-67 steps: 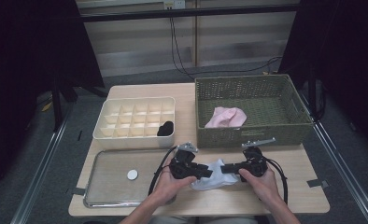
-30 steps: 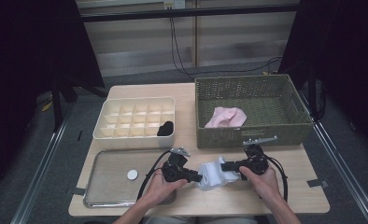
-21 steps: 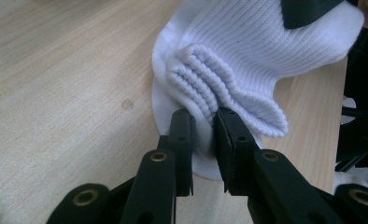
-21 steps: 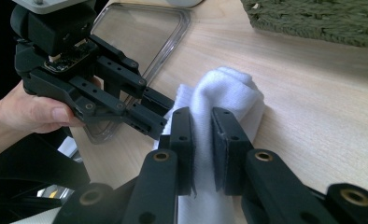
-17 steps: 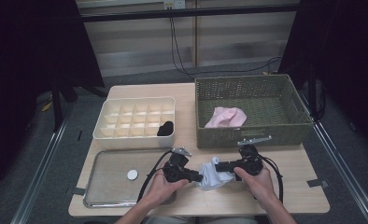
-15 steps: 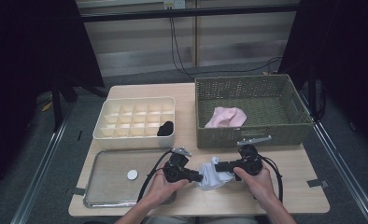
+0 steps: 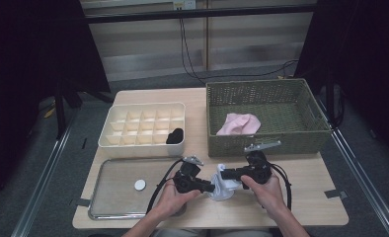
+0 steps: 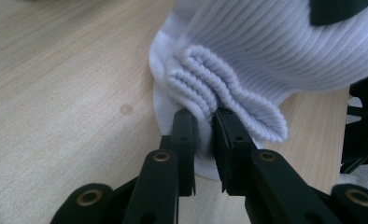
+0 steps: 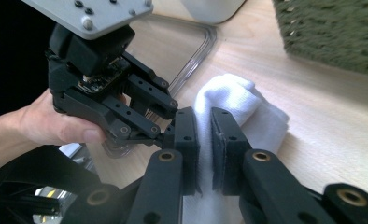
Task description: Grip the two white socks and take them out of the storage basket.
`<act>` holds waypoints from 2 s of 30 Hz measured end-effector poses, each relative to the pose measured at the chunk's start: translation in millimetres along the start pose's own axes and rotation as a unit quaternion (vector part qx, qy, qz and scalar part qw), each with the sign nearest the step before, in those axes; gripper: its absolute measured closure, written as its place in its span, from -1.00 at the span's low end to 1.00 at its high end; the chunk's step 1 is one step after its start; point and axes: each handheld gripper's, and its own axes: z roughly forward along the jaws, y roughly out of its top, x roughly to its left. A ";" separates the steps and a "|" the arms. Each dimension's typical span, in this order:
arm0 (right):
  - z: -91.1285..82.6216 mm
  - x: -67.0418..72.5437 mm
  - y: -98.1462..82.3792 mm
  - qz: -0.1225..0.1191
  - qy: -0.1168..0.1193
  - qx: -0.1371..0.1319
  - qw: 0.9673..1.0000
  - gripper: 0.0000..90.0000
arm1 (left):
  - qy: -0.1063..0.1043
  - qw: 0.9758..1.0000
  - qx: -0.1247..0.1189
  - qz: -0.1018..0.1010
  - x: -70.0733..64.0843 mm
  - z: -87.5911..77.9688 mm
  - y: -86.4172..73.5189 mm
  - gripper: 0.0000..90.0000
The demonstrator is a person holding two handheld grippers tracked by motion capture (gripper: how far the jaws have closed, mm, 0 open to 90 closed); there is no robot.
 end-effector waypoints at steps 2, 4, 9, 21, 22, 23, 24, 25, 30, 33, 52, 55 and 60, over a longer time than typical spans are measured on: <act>6.7 0.2 -2.6 -0.002 -0.006 0.010 1.000 0.81 | 0.002 1.000 0.002 0.002 0.0 0.3 0.2 0.75; 15.3 2.0 -5.4 -0.006 -0.009 0.021 1.000 0.80 | 0.000 1.000 0.001 0.002 0.1 0.5 0.2 0.75; 19.5 3.7 -6.7 -0.016 -0.018 0.027 0.999 0.79 | -0.001 1.000 -0.002 -0.003 1.2 0.3 -0.5 0.74; 26.2 2.4 -11.8 -0.020 -0.031 0.040 0.999 0.81 | -0.011 1.000 -0.005 -0.010 3.0 -0.2 -1.5 0.73; 26.3 2.0 -11.7 -0.020 -0.030 0.040 0.999 0.81 | -0.009 1.000 -0.005 -0.011 2.6 -0.3 -1.4 0.72; 26.3 1.6 -11.7 -0.020 -0.029 0.040 0.999 0.81 | -0.011 1.000 -0.005 -0.010 2.6 -0.6 -1.3 0.70; 26.7 1.4 -12.3 -0.019 -0.029 0.041 0.999 0.81 | -0.006 1.000 -0.001 -0.007 3.2 -3.4 -0.1 0.59; 26.7 1.4 -12.3 -0.019 -0.029 0.041 0.999 0.81 | -0.006 1.000 -0.001 -0.007 3.2 -3.4 -0.1 0.51; 26.5 -0.3 -12.1 -0.019 -0.027 0.044 0.999 0.81 | -0.018 0.998 -0.059 -0.028 6.5 -27.2 5.7 0.44; 26.3 -1.5 -11.6 -0.016 -0.022 0.043 0.999 0.81 | -0.015 0.995 -0.091 -0.037 10.5 -40.3 15.4 0.45; 20.1 4.4 -11.6 -0.021 -0.021 0.046 0.999 0.37 | -0.004 0.995 -0.087 -0.052 14.0 -18.3 30.1 0.40; 15.4 7.8 -13.2 -0.022 -0.027 0.046 0.998 0.24 | 0.004 0.995 -0.083 -0.046 13.4 -18.2 29.2 0.39; 0.6 19.3 -19.4 -0.029 -0.031 0.038 0.998 0.16 | 0.011 0.996 -0.081 -0.046 13.7 -17.2 28.2 0.39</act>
